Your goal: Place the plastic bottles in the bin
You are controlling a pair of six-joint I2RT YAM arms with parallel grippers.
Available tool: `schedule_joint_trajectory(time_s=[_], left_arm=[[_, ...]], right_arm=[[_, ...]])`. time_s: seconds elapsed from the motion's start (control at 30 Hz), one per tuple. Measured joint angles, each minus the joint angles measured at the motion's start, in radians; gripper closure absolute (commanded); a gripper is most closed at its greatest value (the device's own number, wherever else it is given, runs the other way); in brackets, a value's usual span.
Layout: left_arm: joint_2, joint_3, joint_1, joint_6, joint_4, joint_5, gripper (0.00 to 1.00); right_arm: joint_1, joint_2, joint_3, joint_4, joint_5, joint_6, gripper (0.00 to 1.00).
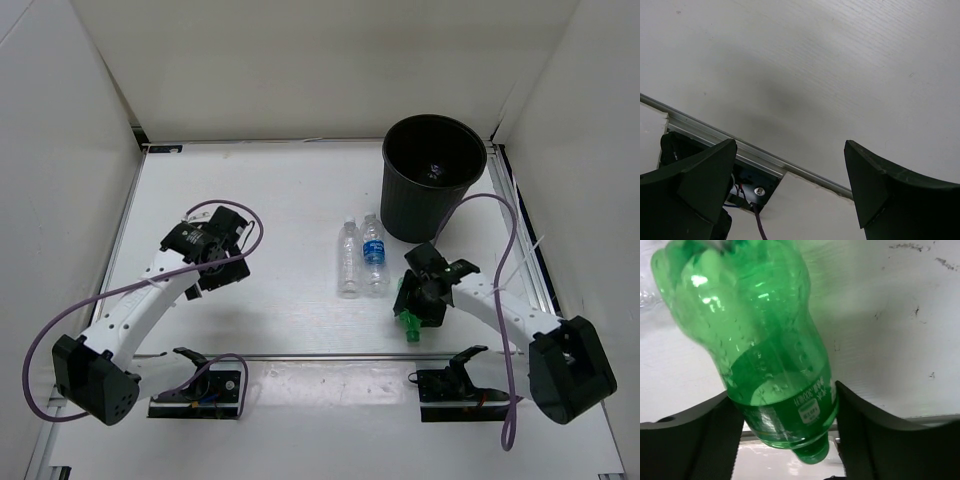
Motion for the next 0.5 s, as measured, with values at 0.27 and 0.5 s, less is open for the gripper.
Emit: schedule_joint_trajectory(time_s=[0.27, 0.5], left_arm=[[0.0, -0.009, 0.0, -0.001, -0.003, 0.0, 0.0], [0.002, -0.009, 0.0, 0.0, 0.01, 0.002, 0.0]], right_arm=[[0.009, -0.163, 0.075, -0.158, 0.003, 0.035, 0.65], [0.011, -0.328, 0.529, -0.33, 0.031, 0.064, 0.69]])
